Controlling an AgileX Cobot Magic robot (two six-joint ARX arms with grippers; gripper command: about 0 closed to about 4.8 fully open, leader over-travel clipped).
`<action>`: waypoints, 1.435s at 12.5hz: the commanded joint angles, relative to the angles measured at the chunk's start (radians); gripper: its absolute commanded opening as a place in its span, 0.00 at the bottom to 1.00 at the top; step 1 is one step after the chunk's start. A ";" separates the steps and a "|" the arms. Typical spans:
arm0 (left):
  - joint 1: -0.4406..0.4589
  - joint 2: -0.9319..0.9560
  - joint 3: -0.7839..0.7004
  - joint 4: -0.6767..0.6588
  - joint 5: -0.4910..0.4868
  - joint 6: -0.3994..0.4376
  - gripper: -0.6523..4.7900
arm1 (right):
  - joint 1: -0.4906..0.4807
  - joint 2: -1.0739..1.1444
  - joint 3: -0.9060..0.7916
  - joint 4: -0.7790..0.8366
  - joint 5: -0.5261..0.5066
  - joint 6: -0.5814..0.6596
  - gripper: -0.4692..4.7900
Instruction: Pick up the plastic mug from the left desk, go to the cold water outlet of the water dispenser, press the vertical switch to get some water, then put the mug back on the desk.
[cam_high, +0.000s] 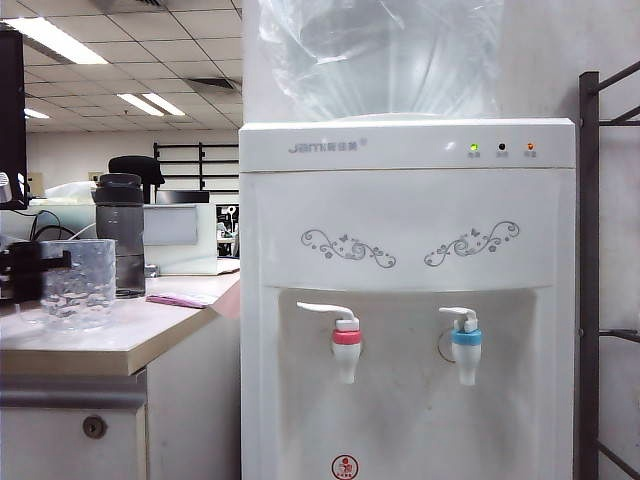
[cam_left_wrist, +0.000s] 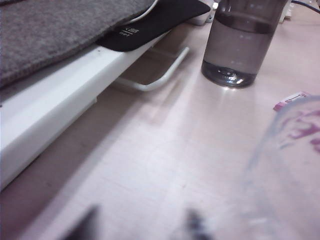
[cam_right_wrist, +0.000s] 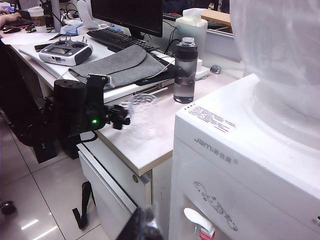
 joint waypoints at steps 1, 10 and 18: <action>0.000 0.001 0.004 0.013 0.005 0.001 0.37 | 0.000 0.001 0.004 0.011 0.000 0.004 0.09; -0.002 -0.190 -0.071 -0.056 0.164 0.023 0.11 | 0.000 0.001 0.003 -0.002 0.001 0.004 0.09; -0.273 -0.715 -0.072 -0.533 0.265 -0.032 0.11 | 0.001 -0.087 0.004 -0.010 0.159 0.000 0.09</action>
